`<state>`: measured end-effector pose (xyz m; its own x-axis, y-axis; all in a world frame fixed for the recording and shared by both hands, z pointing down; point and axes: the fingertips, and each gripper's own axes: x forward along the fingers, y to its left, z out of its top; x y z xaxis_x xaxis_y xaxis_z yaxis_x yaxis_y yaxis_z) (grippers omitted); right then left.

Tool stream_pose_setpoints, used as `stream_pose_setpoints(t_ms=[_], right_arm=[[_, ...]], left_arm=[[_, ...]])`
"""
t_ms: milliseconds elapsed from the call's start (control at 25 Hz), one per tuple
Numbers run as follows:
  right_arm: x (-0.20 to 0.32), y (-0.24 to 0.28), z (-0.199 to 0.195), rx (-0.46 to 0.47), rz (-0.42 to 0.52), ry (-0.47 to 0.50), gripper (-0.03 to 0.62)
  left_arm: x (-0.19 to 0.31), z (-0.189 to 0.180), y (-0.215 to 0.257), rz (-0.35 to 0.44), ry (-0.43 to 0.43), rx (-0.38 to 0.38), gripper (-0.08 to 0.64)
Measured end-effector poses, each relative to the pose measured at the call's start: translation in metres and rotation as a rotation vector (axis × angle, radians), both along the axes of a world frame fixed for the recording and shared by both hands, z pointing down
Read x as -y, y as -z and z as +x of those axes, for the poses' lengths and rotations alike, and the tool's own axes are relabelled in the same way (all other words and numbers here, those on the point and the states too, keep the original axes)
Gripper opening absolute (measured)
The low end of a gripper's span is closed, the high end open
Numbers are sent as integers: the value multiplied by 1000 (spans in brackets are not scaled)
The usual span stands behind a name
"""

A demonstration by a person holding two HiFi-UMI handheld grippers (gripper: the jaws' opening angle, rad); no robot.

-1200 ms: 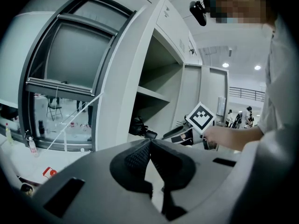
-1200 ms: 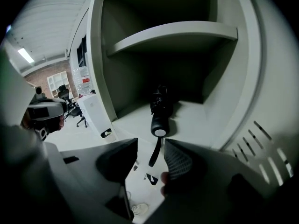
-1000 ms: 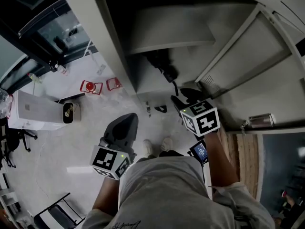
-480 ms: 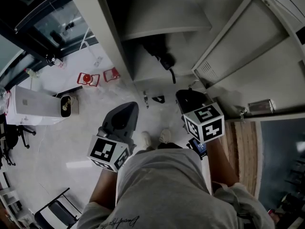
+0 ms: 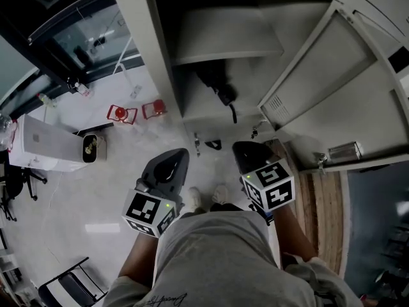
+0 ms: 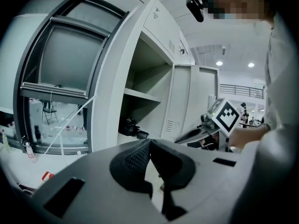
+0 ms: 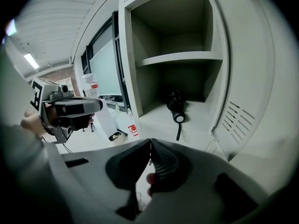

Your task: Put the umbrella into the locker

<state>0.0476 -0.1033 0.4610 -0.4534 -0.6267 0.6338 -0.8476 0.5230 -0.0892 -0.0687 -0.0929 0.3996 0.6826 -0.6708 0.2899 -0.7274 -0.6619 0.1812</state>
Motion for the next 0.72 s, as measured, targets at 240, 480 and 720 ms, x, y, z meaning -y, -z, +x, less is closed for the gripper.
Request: stream_pose_setpoints(t_ms=[240,480,720], right_arm=[[-5,2,-11,28,8,23,31],[-4,7,-13,44,19,36,31],[-9,10,-20,62,14,57,31]], left_arm=[[-3,-1,-2,-4,4,25,15],[-2,-3,-3,-16,8,33,15],[2,0,6,13,24,15,15]])
